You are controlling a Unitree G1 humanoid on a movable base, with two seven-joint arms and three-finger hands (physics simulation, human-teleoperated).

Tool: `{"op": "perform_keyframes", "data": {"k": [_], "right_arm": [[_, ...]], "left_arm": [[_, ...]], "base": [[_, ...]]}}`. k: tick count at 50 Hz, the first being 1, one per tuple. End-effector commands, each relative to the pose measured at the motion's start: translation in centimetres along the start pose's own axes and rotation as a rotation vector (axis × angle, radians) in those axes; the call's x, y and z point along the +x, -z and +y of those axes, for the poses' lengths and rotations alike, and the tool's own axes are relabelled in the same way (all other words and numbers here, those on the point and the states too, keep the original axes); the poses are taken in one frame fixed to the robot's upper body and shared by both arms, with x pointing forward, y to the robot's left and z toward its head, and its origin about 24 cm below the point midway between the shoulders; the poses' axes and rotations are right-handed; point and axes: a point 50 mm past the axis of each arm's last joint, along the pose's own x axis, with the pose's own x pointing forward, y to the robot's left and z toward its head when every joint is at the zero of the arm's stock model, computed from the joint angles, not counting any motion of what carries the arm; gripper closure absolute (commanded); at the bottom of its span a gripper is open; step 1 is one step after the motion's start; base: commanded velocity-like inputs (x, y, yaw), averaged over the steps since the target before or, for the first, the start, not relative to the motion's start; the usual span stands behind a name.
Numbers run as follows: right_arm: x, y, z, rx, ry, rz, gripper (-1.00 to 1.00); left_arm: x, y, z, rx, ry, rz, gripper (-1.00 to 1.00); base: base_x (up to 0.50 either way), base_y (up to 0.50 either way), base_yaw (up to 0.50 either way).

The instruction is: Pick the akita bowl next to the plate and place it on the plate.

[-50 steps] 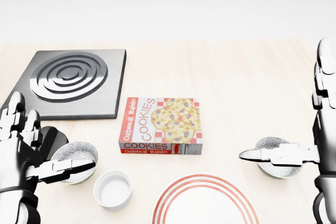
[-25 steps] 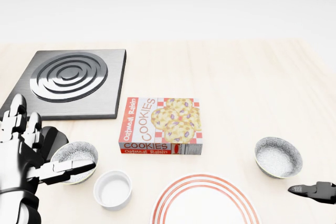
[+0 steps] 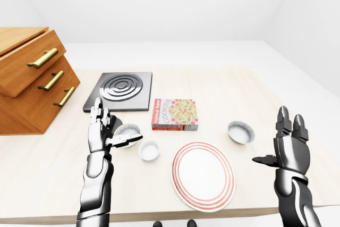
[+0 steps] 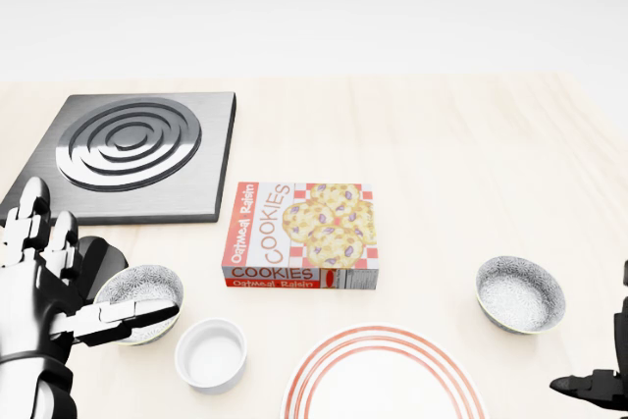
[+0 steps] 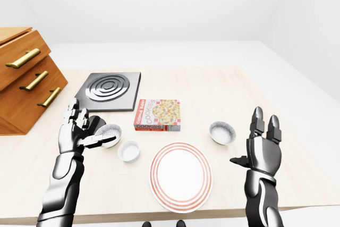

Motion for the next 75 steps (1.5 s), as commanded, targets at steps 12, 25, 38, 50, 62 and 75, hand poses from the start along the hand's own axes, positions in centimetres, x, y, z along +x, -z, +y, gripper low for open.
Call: {"op": "perform_keyframes", "data": {"k": [12,25,38,50,62,75], "right_arm": [[0.5,-1.4,1.6,-0.148,0.109,-0.133,-1.0],[0.8,-2.0,4.2,-0.273,-0.007,-0.232,-1.0],[1.0,-2.1,6.3,-0.345,-0.102,-0.29,-1.0],[2.7,-2.4,5.6,-0.339,-0.063,-0.293,-1.0],[4.9,-2.2,3.7,-0.296,0.021,-0.244,-1.0],[4.5,-2.0,5.0,-0.333,-0.045,-0.258,-1.0]], "left_arm": [[0.0,0.1,0.0,-0.007,0.0,0.005,-1.0],[0.0,0.0,-0.1,-0.008,0.003,0.006,-1.0],[0.1,0.2,-0.1,-0.009,0.006,0.006,-1.0],[0.1,0.4,-0.1,-0.009,0.007,0.008,-1.0],[0.0,0.3,-0.1,-0.008,0.006,0.009,-1.0],[0.0,0.2,-0.2,-0.008,0.008,0.007,-1.0]], "base": [[0.0,0.0,0.0],[0.0,0.0,0.0],[0.0,0.0,0.0],[0.0,0.0,0.0],[0.0,0.0,0.0],[0.0,0.0,0.0]]}}
